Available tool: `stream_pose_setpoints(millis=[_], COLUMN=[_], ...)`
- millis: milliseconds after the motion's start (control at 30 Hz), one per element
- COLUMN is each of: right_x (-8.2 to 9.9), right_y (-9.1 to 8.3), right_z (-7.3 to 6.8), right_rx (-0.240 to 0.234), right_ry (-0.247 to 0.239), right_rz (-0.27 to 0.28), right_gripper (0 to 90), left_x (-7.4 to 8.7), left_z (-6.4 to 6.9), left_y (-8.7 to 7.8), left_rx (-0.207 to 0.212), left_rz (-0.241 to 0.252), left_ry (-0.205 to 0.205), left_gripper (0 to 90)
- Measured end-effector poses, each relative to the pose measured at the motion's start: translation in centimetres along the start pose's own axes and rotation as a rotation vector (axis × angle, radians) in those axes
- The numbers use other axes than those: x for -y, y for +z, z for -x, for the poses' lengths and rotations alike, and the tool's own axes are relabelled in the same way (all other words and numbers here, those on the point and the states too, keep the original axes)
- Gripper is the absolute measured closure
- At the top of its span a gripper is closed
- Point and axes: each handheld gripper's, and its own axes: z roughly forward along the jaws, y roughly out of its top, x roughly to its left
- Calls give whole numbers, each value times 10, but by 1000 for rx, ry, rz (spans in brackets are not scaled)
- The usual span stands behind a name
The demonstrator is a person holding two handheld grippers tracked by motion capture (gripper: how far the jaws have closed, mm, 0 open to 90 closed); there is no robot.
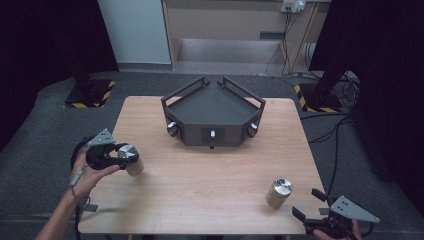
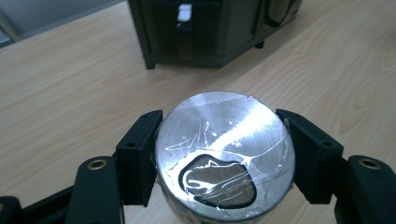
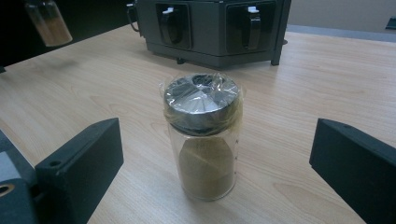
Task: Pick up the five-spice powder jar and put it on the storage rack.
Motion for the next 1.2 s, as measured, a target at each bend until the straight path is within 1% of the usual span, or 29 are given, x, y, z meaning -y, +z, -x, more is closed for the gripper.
stream_pose_setpoints(millis=[167,333,500,633,833,933,1033,1133,1200], right_x=[0,0,0,0,1,1,1,1,1], right_y=[0,0,0,0,0,0,0,0,0], right_z=[0,0,1,1,1,1,2,2,2], right_rx=[-1,-2,-4,-6,-8,-8,-6,-7,-8], right_ry=[2,1,1,3,1,3,5,6,5], right_rz=[0,0,0,1,1,2,0,1,0], right_gripper=[33,33,33,34,34,34,34,35,34], left_x=[-29,-61,-95,-117,-150,-162,-175,-187,-194], left_z=[6,13,20,20,17,13,11,9,7], left_y=[5,12,22,33,53,63,72,80,86], left_rx=[60,105,133,158,173,183,177,165,156], left_rz=[-5,-3,3,14,12,28,36,32,37], left_ry=[54,115,166,174,180,158,155,154,143], left_gripper=[339,339,339,339,339,339,339,339,339])
